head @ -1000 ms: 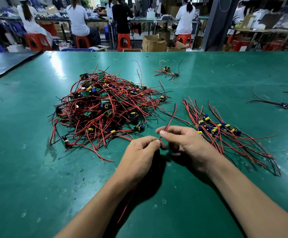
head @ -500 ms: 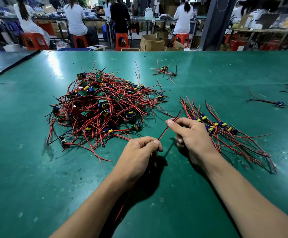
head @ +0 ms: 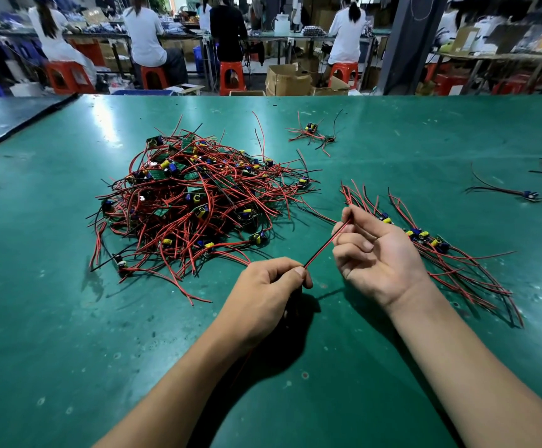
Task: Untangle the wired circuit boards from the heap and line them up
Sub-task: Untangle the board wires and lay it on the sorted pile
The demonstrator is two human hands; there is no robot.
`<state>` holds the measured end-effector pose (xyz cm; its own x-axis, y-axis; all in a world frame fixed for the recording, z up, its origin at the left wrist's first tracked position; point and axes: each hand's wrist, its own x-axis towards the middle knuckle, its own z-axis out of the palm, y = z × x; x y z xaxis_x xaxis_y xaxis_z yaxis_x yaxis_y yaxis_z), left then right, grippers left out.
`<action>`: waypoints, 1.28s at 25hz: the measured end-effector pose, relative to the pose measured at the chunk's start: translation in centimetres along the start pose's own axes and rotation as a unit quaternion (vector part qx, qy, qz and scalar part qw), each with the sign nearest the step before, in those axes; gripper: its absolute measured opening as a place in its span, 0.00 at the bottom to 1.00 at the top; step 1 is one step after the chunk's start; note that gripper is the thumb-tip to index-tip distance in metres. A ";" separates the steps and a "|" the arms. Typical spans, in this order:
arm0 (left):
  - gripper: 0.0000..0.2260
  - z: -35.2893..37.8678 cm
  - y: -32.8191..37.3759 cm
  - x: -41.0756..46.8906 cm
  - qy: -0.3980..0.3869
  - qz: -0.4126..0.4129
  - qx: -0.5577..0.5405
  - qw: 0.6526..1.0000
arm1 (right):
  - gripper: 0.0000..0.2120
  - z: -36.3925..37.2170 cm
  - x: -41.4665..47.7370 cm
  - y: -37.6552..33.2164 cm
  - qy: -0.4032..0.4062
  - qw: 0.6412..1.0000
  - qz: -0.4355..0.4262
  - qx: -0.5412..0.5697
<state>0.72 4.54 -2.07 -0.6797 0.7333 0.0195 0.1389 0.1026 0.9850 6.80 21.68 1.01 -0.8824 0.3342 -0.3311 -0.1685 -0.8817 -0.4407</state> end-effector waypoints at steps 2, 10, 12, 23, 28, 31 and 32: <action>0.12 0.1 -0.2 0.1 -0.001 0.000 0.002 1.000 | 0.10 0.1 -0.2 -0.1 -0.006 1.000 0.013 0.010; 0.12 0.1 0.1 0.2 0.032 -0.022 -0.066 0.997 | 0.13 0.1 -0.1 0.6 0.020 0.995 -0.055 -0.086; 0.17 0.1 0.4 0.4 0.040 -0.058 -0.167 0.984 | 0.23 0.1 -0.1 1.0 0.039 0.987 -0.068 -0.137; 0.35 -1.5 0.8 1.6 0.037 -0.120 -0.342 0.931 | 0.17 -0.2 -0.8 3.8 0.047 0.872 -0.162 -0.459; 0.39 -1.6 0.5 1.8 0.018 -0.098 -0.372 0.923 | 0.13 0.1 -1.6 5.7 0.006 0.724 -0.248 -0.644; 0.37 -1.4 0.5 1.8 0.011 -0.091 -0.341 0.936 | 0.07 -0.1 -1.3 5.0 0.017 0.707 -0.290 -0.645; 0.36 -1.3 0.5 1.7 0.015 -0.087 -0.323 0.942 | 0.06 -0.2 -1.2 4.6 0.031 0.707 -0.302 -0.639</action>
<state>-1.28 4.94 -1.29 -0.6731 0.7227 -0.1569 -0.4379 -0.2185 0.8721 7.14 17.27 -0.78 -0.7920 0.5691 0.2212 0.0629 0.4363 -0.8976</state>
